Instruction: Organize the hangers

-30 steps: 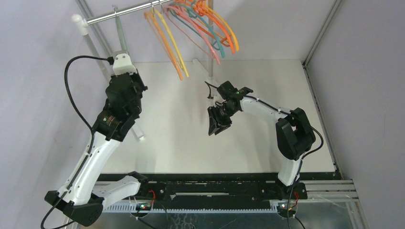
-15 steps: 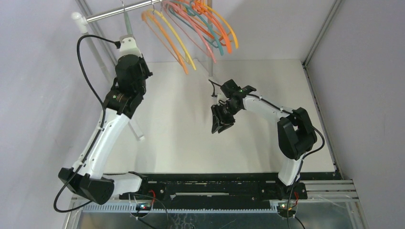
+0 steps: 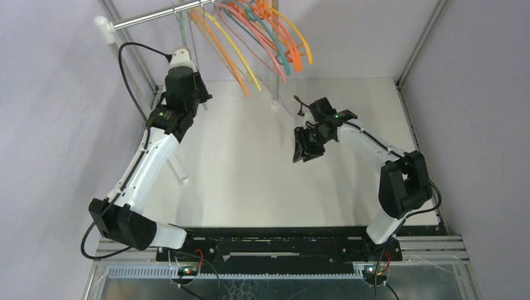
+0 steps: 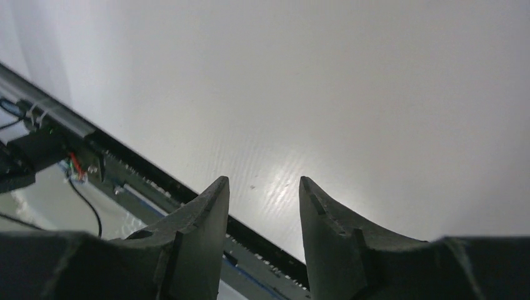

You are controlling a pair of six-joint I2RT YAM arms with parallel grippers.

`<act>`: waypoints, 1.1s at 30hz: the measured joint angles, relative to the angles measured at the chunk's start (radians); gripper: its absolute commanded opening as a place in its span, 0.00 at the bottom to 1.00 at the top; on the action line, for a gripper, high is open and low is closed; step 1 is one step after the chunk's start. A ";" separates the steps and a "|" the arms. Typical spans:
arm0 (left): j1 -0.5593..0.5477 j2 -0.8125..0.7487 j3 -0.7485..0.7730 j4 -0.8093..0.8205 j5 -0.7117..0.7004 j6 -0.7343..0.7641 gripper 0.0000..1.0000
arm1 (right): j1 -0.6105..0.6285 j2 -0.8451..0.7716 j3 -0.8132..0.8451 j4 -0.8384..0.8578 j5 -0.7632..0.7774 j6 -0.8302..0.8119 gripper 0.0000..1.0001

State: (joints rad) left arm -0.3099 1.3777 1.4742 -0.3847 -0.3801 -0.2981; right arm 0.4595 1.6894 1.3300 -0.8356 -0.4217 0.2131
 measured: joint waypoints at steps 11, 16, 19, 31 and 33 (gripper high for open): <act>0.021 -0.026 -0.118 -0.031 0.126 -0.048 0.99 | -0.145 -0.107 -0.034 0.091 0.140 -0.054 1.00; 0.044 -0.076 -0.157 -0.036 0.175 -0.051 1.00 | -0.153 -0.170 -0.067 0.192 0.217 -0.068 1.00; 0.049 -0.135 -0.214 -0.024 0.196 -0.051 1.00 | -0.153 -0.212 -0.115 0.293 0.272 -0.086 1.00; 0.051 -0.318 -0.521 -0.006 0.262 -0.093 0.99 | -0.169 -0.203 -0.165 0.462 0.459 -0.082 1.00; 0.054 -0.334 -0.552 -0.006 0.264 -0.099 1.00 | -0.169 -0.192 -0.165 0.461 0.470 -0.077 1.00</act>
State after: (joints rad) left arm -0.2558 1.0439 0.9218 -0.3912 -0.1158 -0.3969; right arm 0.2901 1.4971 1.1652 -0.3744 0.0483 0.1360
